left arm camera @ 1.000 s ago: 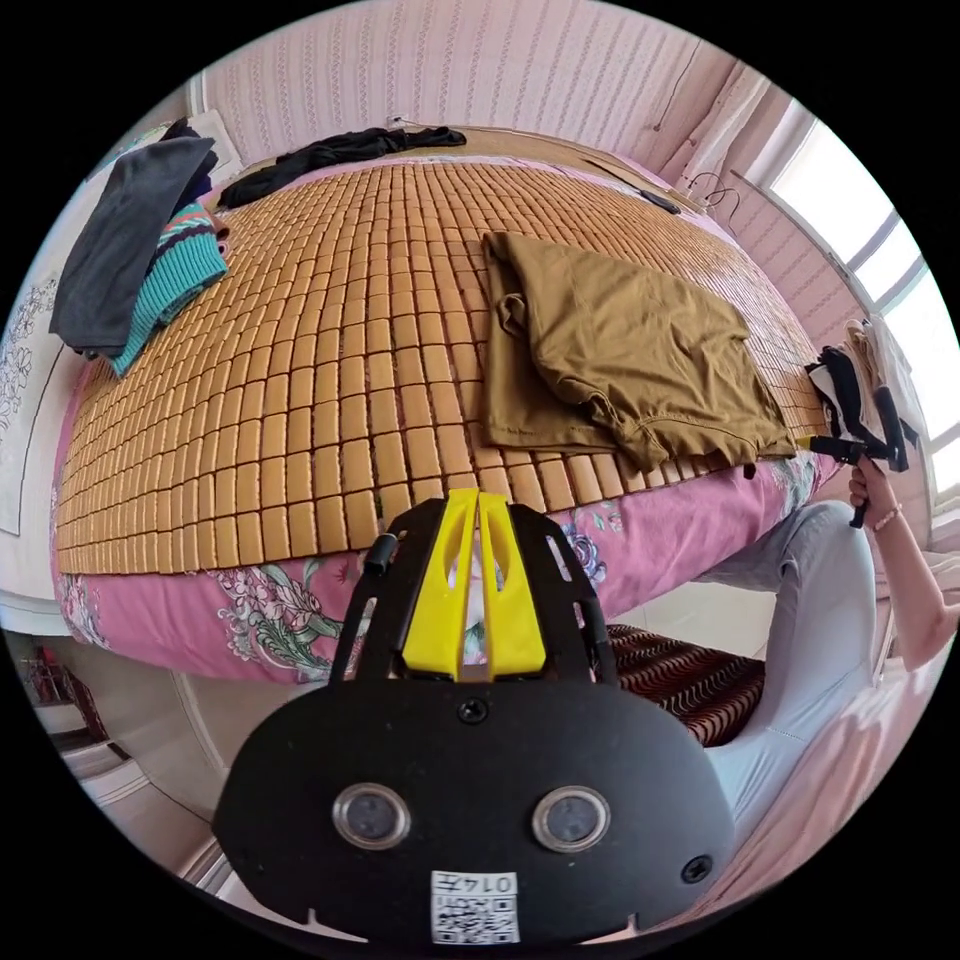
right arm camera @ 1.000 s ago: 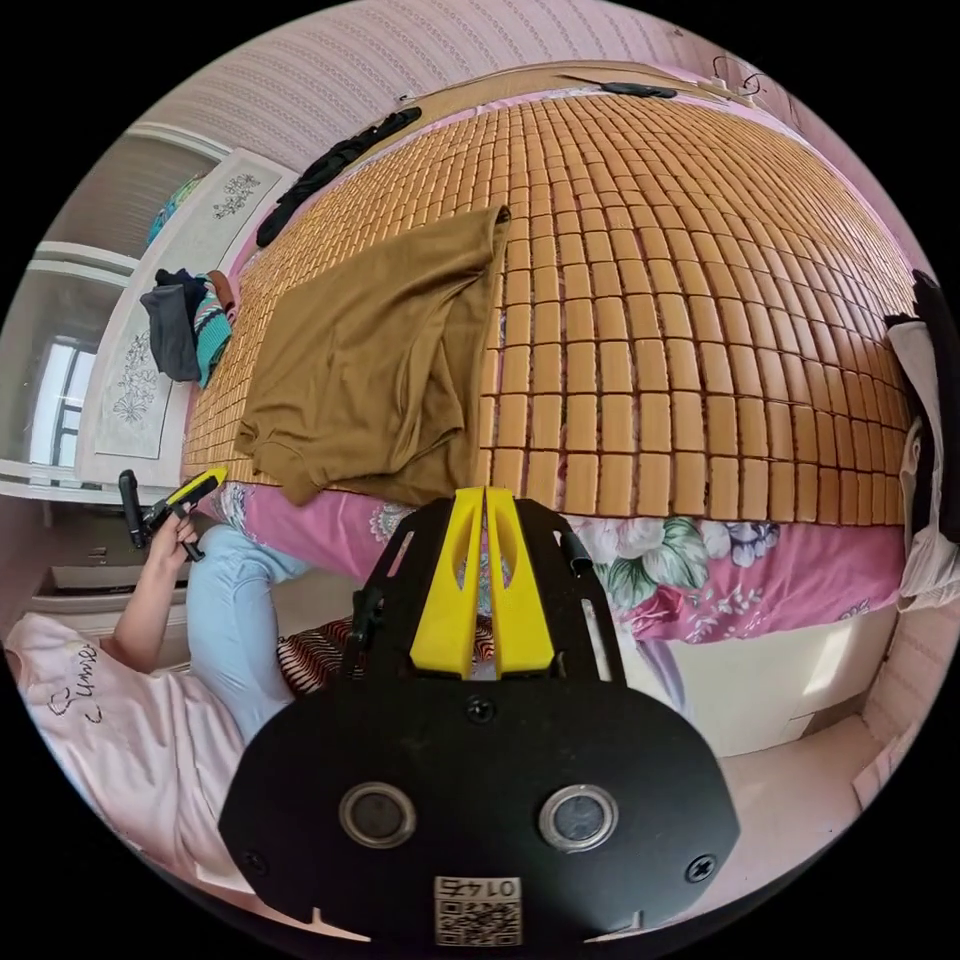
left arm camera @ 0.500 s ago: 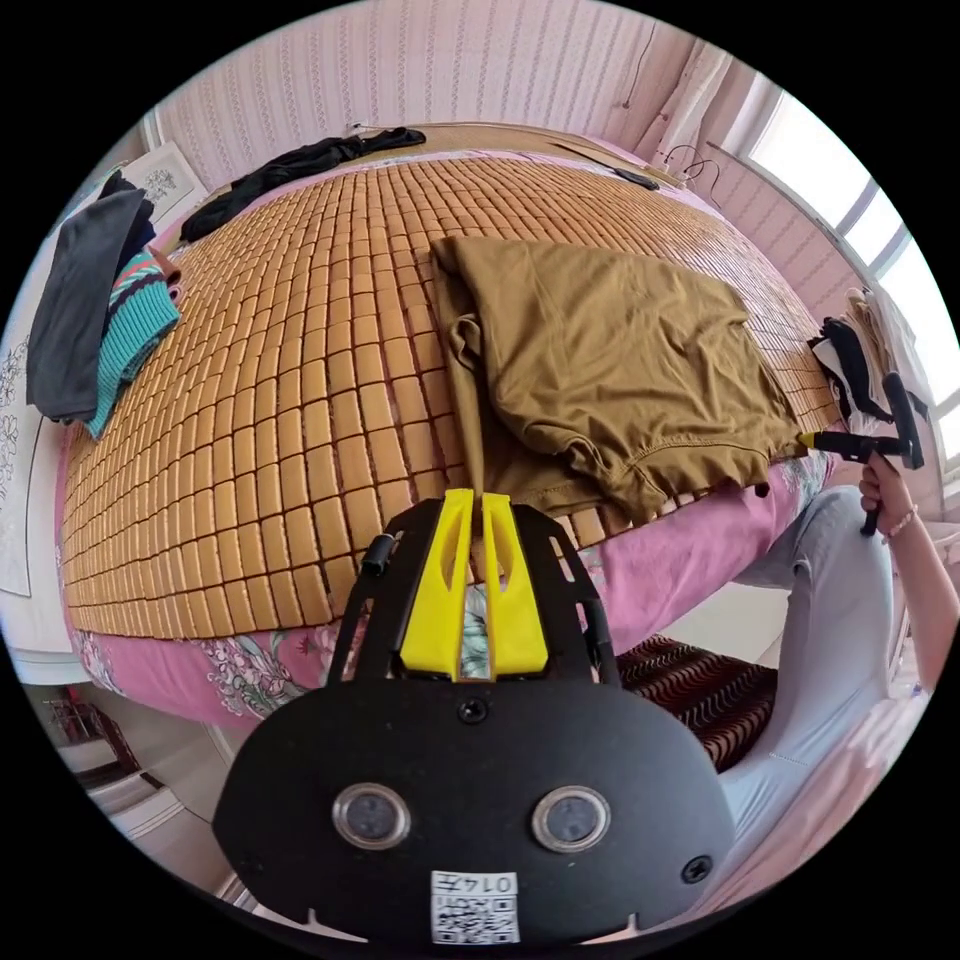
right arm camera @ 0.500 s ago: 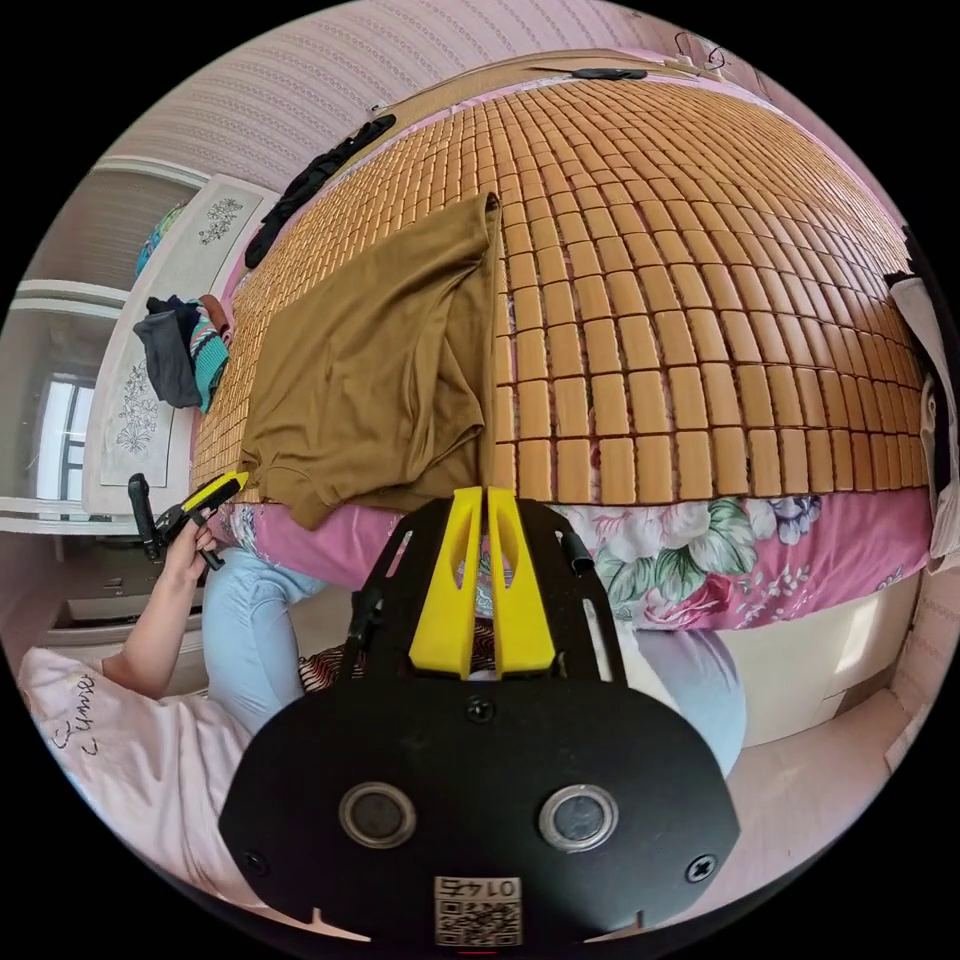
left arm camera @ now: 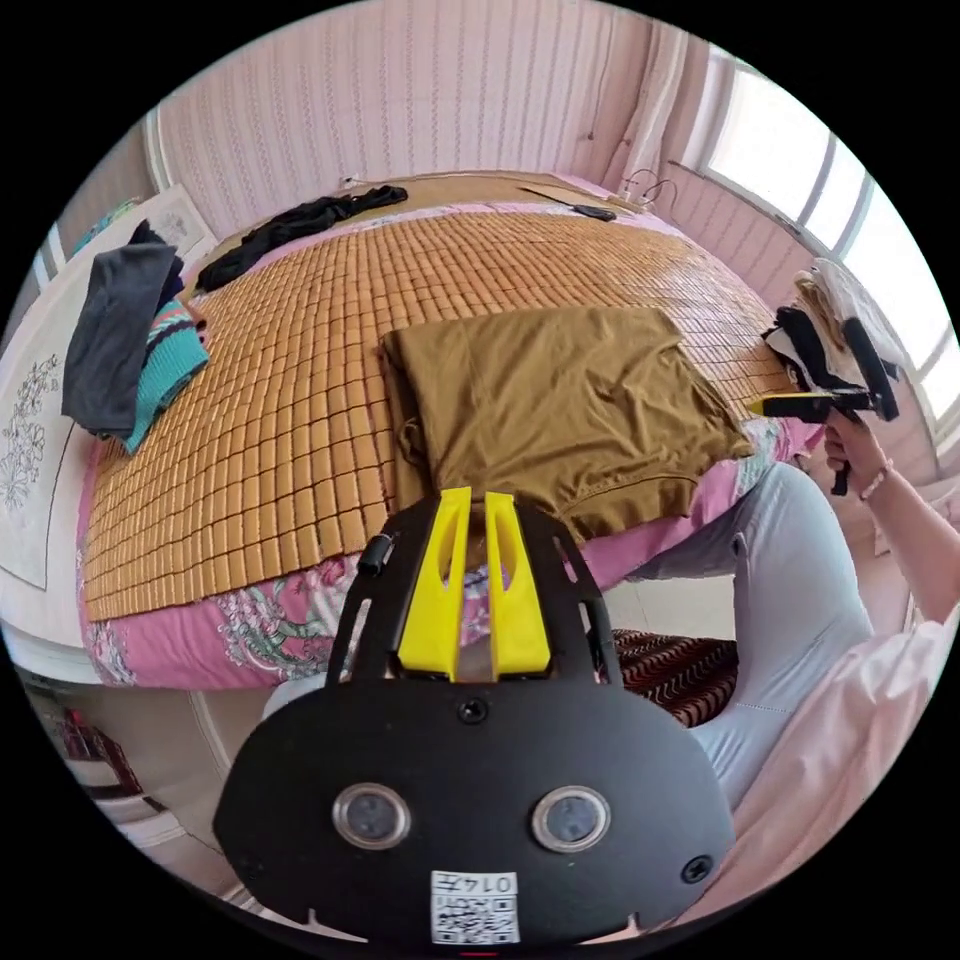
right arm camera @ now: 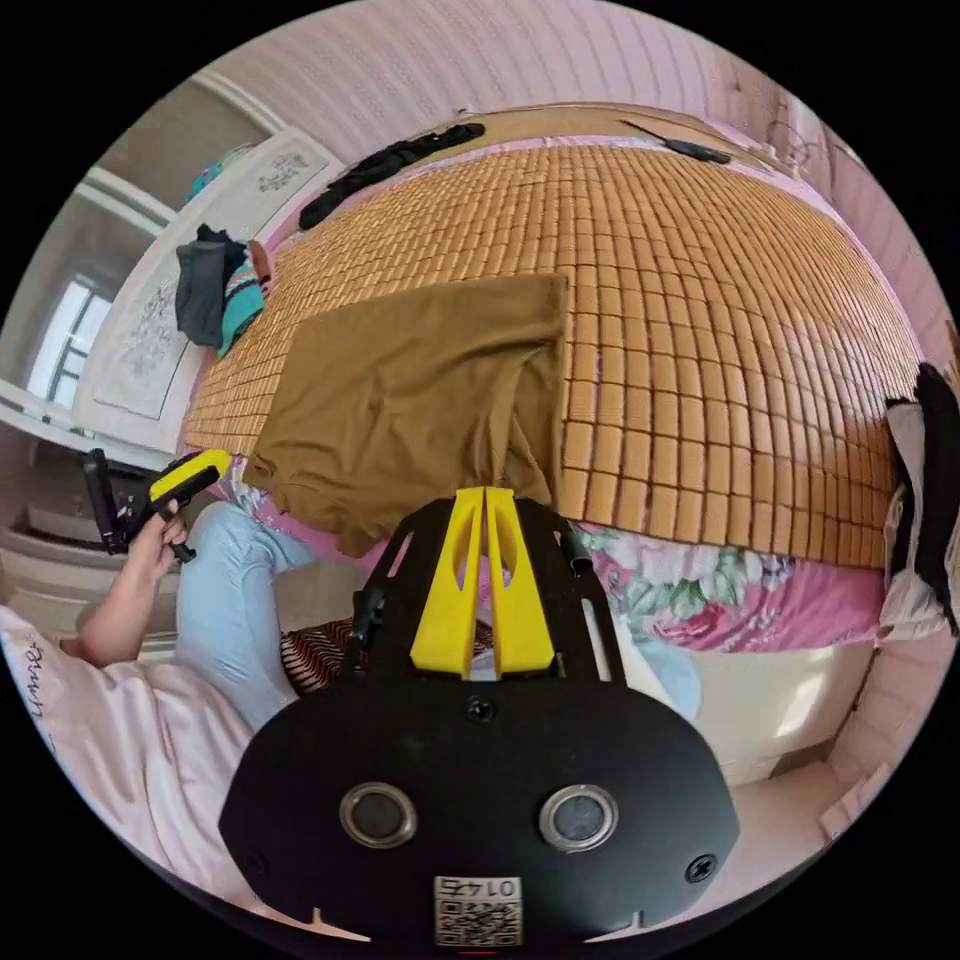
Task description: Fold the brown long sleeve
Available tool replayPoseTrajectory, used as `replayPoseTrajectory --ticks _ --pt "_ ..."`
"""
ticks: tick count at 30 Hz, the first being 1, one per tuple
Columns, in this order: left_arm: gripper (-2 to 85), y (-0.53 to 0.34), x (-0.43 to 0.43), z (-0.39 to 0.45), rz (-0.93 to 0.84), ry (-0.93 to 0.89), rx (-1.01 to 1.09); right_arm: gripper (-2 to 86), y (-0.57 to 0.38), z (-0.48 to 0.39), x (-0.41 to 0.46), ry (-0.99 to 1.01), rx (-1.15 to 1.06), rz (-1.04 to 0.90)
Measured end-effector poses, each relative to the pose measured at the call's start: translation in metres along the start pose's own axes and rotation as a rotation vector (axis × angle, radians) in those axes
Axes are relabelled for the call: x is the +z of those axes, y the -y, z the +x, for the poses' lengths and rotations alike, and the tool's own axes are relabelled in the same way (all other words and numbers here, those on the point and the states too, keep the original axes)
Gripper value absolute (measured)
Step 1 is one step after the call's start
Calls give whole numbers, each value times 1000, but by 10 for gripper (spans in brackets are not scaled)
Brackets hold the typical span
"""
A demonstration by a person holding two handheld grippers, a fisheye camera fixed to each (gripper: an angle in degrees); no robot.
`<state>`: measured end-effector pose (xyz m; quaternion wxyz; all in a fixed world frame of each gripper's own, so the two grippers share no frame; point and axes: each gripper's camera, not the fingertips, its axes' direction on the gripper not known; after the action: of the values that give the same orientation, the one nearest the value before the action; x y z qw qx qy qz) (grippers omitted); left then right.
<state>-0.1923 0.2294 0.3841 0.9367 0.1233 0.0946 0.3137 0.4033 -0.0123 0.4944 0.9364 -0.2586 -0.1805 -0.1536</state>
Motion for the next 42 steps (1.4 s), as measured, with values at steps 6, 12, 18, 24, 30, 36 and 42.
replayPoseTrajectory --ticks 6,12,18,24,30,36,42 --pt "-7 12 67 83 -47 -43 199 -3 109 -102 58 -84 -342 -137" --pt "-10 -9 91 85 15 -80 175 -4 169 -123 107 -190 -392 -181" --pt "-10 -24 90 83 39 -134 169 -4 207 -127 98 -154 -427 -290" --pt "-9 -49 101 89 95 -128 210 -4 249 -121 125 -278 -447 -323" --pt "0 -54 89 94 169 -132 202 1 214 -79 73 -168 -345 -160" --pt "76 -41 81 125 273 -221 291 50 71 32 11 -99 -33 -52" --pt "122 -13 111 168 191 -262 425 97 -35 104 31 11 209 -143"
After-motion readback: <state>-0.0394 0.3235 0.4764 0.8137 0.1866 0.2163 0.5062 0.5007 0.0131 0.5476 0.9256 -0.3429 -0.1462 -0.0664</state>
